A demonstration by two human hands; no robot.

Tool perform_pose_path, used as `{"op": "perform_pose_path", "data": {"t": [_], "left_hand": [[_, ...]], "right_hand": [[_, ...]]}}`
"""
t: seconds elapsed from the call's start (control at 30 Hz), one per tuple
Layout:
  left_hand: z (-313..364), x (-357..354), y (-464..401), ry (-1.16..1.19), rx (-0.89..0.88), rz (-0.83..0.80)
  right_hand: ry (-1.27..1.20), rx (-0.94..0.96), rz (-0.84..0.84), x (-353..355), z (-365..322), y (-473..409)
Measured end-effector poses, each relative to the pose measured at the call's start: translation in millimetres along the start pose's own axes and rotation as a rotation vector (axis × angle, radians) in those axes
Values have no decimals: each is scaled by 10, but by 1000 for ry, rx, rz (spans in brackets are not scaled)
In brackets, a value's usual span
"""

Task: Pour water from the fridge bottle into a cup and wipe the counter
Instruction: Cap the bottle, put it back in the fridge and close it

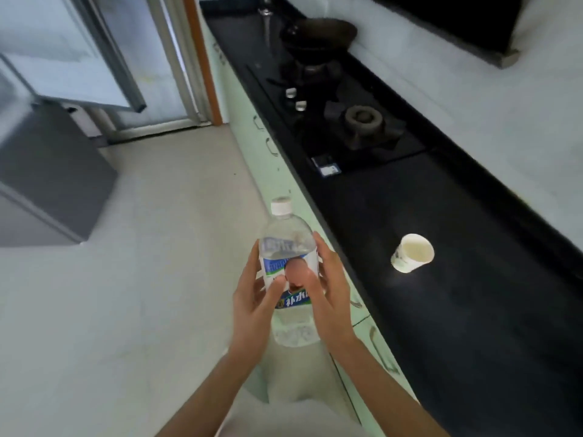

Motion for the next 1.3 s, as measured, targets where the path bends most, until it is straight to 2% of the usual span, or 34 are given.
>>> {"op": "perform_pose_path", "data": {"t": [0.27, 0.6, 0.87, 1.3], "left_hand": [[-138, 1483, -524, 46, 58, 291], [-34, 3141, -1318, 2, 39, 496], [75, 3992, -2198, -15, -10, 609], [714, 5217, -4303, -58, -109, 820]], "right_hand": [[-19, -63, -258, -1631, 320, -585], [-71, -44, -460, -3525, 357, -1271], [-97, -22, -612, -4652, 384, -2083], [-199, 78, -870, -6519, 39, -4181]]}}
Point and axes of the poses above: each hand's wrist, its own y-axis away from the middle knuckle, its own x-axis out of the back of the hand, z = x × y, the point moved 4 cm from there along -y, towards the middle knuckle, and after that the axes turned 10 degrees about -y, right-handed, at the moved point
